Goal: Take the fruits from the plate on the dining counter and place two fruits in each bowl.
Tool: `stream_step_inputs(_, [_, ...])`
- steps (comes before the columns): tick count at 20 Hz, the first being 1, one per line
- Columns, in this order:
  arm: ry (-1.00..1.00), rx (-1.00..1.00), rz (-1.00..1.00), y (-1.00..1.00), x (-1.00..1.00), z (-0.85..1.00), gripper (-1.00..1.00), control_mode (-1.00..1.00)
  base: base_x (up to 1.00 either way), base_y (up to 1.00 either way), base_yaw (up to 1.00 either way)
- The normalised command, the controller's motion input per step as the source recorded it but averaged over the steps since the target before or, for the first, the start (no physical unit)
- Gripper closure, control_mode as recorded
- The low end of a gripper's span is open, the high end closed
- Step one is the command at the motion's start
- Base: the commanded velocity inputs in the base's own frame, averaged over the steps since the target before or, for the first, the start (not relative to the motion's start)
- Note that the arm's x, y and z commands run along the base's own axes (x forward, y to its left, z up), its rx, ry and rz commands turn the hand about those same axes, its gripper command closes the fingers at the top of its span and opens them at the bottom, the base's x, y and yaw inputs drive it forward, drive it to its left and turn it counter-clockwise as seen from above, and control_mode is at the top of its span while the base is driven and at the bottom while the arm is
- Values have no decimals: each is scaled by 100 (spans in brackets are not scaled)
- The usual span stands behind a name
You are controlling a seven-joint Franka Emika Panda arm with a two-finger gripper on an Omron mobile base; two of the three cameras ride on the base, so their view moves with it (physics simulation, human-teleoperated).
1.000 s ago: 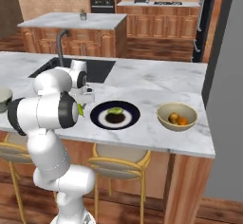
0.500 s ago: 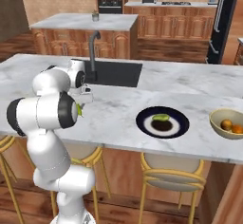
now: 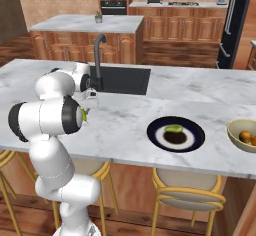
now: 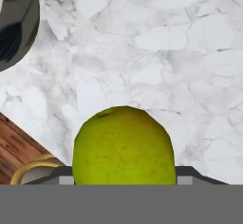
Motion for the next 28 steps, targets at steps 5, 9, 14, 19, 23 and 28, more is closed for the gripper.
stream_step_inputs(5, [0,0,0,0,0,0,100,-100,12,13,1])
stream_step_inputs(9, [-1,0,0,11,0,2,100,-100,0,0,0])
stream_step_inputs(14, [-12,0,0,61,0,19,100,-100,0,0,0])
stream_step_inputs(19, [-14,-1,0,95,6,5,100,-100,0,0,0])
stream_step_inputs(23, [0,0,-2,94,22,-11,100,-100,0,0,0])
stream_step_inputs(28, [0,0,-5,74,25,-4,100,-100,0,0,0])
